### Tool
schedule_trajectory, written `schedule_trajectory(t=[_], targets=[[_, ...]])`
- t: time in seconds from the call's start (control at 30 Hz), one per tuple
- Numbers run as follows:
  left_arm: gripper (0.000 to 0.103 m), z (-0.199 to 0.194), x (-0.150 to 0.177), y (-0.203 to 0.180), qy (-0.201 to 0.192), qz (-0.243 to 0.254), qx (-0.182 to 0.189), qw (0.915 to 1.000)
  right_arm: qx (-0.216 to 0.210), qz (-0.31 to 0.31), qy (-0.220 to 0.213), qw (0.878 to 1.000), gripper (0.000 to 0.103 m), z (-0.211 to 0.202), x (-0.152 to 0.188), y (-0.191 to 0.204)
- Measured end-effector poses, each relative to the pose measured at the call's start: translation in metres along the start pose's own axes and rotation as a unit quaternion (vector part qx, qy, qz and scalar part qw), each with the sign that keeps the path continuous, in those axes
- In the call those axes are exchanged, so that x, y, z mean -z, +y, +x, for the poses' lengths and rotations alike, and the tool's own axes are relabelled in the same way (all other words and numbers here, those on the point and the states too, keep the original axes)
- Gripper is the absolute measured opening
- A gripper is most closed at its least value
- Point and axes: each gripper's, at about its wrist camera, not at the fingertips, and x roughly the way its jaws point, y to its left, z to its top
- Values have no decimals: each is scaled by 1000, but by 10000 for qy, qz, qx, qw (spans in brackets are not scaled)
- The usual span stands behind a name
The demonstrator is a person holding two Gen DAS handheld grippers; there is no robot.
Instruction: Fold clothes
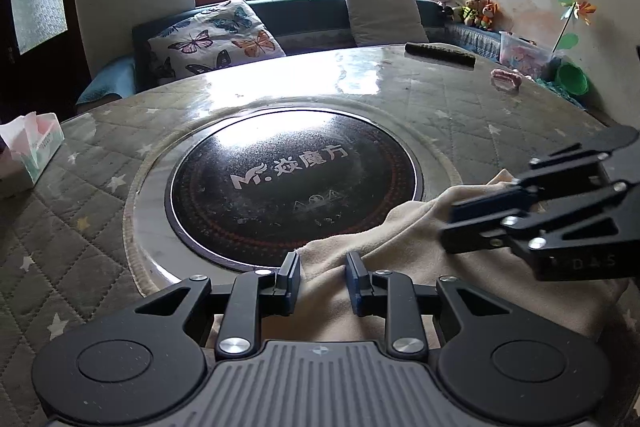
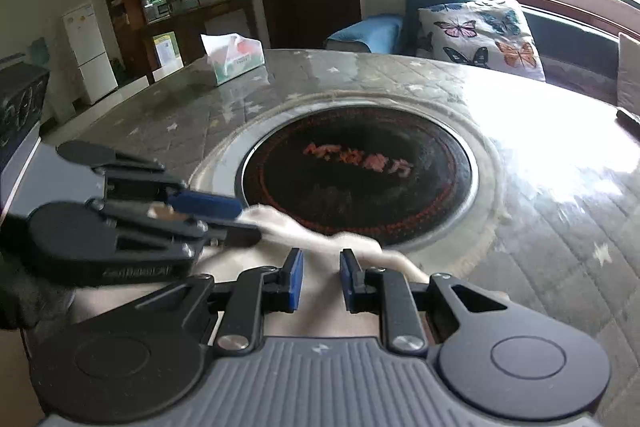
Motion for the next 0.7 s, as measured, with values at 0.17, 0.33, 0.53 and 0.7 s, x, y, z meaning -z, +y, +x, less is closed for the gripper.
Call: schedule_trajectory(t=[0.17,0.33,0.53,0.7], targets=[[28,1,1,-3,-9,71,-80,9999,291,256,-18,9992,19,-15,18,-22],[29,1,1,-3,-20,58,-108,9999,451,457,-105,9979,18,-25,27,-39],[30,-27,2,-10,-268,93,-85,9996,409,398,-243,9981,19,-38,26,-38],[30,-58,15,-33,-445,410,173,9980,124,-145,-157,9997,19,-55,30,-13]])
